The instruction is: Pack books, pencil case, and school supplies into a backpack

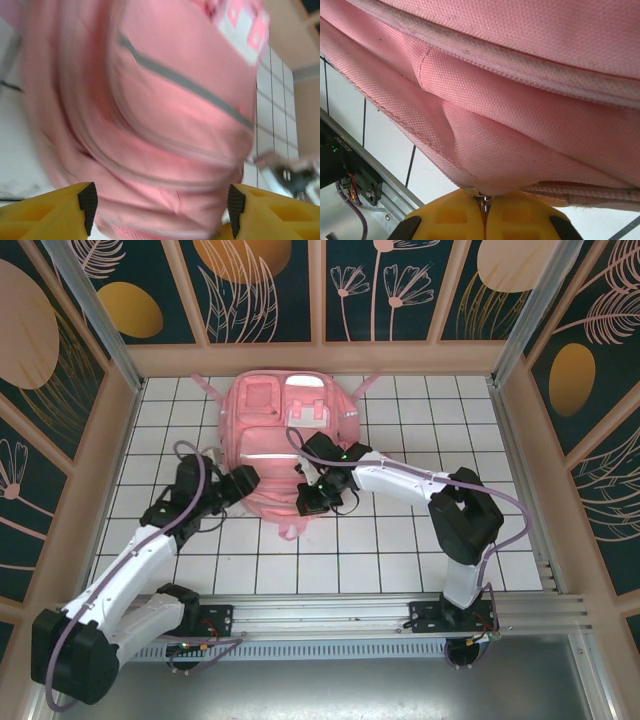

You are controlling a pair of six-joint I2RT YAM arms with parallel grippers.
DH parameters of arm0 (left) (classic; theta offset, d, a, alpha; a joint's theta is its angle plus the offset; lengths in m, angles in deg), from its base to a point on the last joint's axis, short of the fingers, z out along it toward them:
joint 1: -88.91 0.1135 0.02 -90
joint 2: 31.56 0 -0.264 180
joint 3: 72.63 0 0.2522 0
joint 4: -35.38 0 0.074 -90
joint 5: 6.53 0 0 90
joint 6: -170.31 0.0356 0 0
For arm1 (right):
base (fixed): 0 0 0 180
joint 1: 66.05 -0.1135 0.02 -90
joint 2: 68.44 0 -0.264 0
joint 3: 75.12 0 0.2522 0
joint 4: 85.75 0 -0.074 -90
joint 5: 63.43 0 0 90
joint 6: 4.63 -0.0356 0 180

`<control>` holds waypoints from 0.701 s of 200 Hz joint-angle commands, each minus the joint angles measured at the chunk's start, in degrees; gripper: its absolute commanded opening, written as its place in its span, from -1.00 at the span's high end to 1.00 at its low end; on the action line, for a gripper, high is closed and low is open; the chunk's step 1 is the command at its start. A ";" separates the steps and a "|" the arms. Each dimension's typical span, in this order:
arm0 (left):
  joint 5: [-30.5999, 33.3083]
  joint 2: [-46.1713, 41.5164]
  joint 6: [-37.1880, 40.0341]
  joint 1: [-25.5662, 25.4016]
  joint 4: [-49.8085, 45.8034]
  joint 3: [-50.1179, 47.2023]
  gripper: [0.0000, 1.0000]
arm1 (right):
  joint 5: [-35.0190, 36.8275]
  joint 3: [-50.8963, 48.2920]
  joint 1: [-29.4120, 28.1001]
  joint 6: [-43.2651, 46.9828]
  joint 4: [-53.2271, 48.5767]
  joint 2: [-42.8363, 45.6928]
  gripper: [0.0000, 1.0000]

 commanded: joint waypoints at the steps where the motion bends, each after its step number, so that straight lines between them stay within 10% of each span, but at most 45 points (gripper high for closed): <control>1: 0.84 3.66 -5.08 -5.41 4.67 -2.18 -0.45 | 2.49 -2.40 -1.29 -0.03 -0.22 1.46 1.00; 140: 9.88 20.58 -0.49 -10.80 14.92 -0.90 -0.08 | 14.69 -19.28 -3.42 -4.07 18.75 14.72 0.53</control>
